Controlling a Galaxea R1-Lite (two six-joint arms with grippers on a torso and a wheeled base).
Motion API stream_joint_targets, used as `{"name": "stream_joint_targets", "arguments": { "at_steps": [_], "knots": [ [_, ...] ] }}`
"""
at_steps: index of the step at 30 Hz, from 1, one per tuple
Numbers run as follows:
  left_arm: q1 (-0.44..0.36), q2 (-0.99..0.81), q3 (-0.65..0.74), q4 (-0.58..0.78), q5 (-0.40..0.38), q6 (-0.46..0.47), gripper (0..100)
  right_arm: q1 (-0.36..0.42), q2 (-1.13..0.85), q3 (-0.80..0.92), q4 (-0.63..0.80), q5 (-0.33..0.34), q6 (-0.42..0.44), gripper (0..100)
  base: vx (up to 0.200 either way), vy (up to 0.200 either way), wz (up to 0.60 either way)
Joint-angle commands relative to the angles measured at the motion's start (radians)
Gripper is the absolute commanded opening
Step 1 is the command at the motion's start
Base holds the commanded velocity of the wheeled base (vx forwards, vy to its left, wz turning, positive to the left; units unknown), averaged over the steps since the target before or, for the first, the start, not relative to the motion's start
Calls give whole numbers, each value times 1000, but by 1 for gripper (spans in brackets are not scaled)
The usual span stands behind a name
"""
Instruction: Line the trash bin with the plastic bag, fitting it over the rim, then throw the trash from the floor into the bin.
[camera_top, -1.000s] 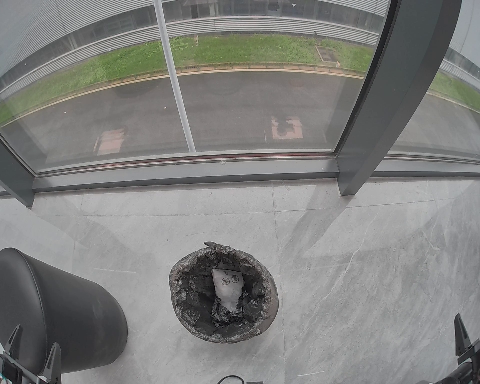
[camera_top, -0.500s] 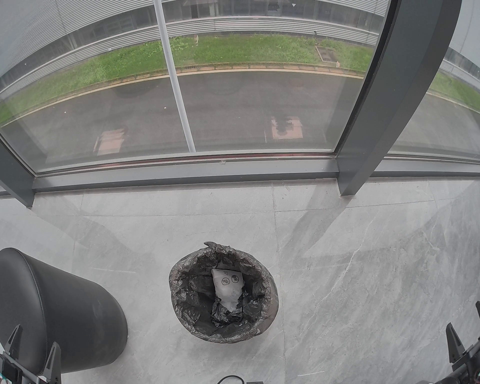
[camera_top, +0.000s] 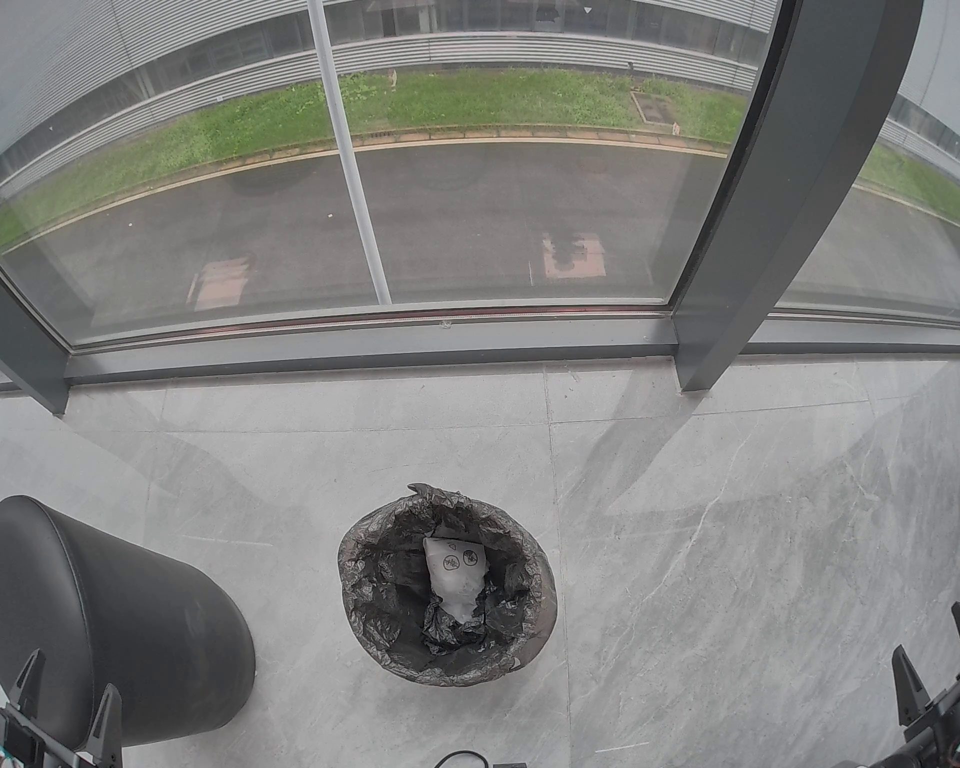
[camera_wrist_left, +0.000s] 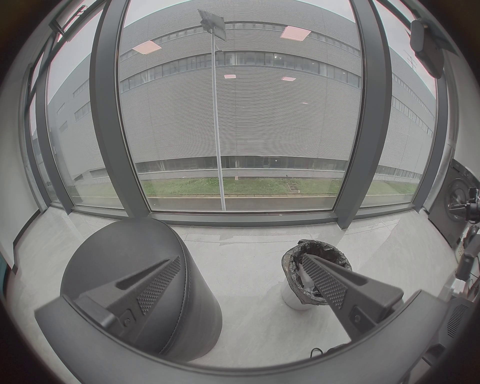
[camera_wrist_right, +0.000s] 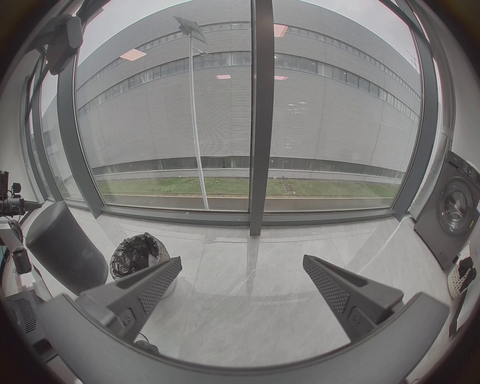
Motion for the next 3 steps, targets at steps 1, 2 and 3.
{"name": "stream_joint_targets", "arguments": {
  "at_steps": [1,2,3],
  "knots": [
    [0,-17,18,0,0,0,100,1,-12,18,0,1,1,100,0,0,0],
    [0,-17,18,0,0,0,100,1,-12,18,0,1,1,100,0,0,0],
    [0,-17,18,0,0,0,100,1,-12,18,0,1,1,100,0,0,0]
  ]
}}
